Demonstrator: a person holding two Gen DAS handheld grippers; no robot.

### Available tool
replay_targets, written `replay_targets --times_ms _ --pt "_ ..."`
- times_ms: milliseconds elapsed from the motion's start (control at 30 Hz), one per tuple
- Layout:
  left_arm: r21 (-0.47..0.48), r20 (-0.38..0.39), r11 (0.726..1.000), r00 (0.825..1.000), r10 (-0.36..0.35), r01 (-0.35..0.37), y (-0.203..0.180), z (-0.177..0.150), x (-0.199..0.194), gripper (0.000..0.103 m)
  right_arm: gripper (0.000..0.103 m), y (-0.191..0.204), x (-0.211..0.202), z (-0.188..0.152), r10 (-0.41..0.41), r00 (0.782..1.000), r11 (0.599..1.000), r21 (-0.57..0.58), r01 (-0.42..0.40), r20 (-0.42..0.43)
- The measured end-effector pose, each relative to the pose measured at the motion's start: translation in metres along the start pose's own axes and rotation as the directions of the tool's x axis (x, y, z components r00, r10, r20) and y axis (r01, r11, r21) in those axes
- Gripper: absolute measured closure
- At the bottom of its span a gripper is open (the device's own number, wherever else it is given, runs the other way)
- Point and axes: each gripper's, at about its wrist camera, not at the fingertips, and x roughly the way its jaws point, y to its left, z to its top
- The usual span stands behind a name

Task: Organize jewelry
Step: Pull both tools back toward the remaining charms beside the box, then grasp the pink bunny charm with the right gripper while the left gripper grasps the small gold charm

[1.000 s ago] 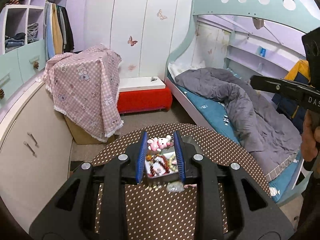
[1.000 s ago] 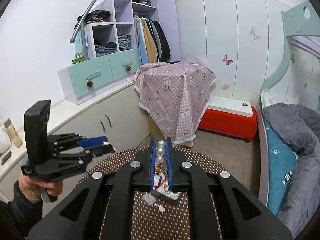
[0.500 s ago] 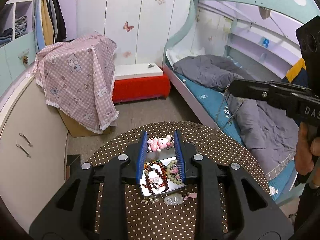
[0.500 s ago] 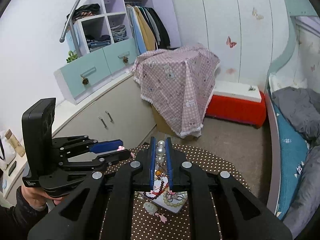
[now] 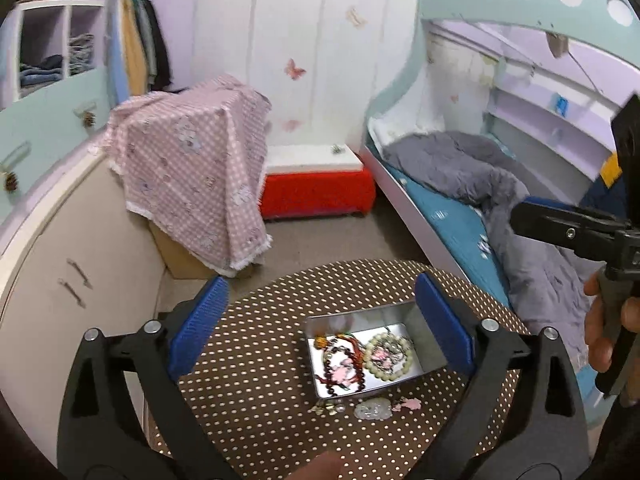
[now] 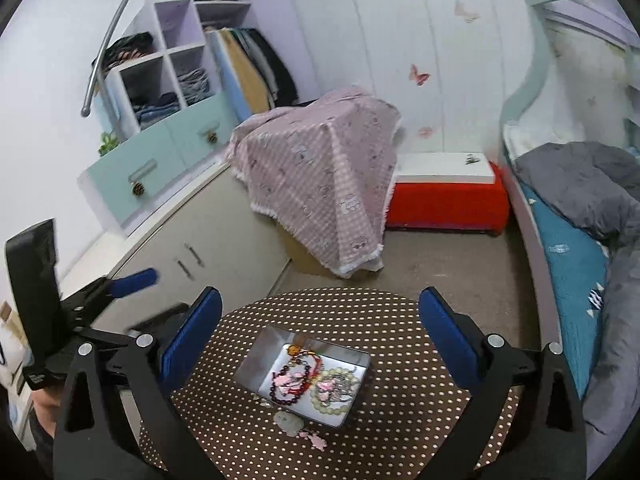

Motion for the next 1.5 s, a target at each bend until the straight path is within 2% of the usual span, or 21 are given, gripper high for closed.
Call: replay_targets --times_ms 300,433,633,1000,1233,1500 --pt "-0.041 0.108 0.997 0.992 0.064 -0.06 0.01 -0.015 -0.048 0.008 0.008 -0.002 -0.029 -0.016 -0.051 0.998 0.999 -0.004 0.051 0.041" --pt "-0.044 0.136 0.997 0.988 0.07 -0.065 0.01 -0.025 -0.061 0.008 0.008 0.004 -0.039 -0.026 -0.053 0.997 0.998 -0.01 0.054 0.055" --pt "-0.046 0.136 0.996 0.987 0.083 -0.077 0.009 -0.045 -0.066 0.008 0.008 0.009 -0.048 -0.043 -0.052 0.997 0.998 -0.015 0.053 0.059" --pt "-0.065 0.06 0.993 0.993 0.101 -0.097 0.014 -0.092 -0.052 0.008 0.008 0.004 -0.045 -0.092 -0.069 0.998 0.998 0.006 0.069 0.007" --pt "-0.066 -0.016 0.992 0.994 0.11 -0.111 0.015 -0.122 -0.035 0.008 0.008 0.0 -0.019 -0.128 -0.056 0.994 0.998 0.011 0.057 -0.088" --pt "-0.053 -0.109 0.992 0.988 0.112 -0.118 0.014 -0.157 -0.013 0.008 0.008 0.009 0.023 -0.167 -0.08 0.975 0.996 -0.059 0.07 -0.206"
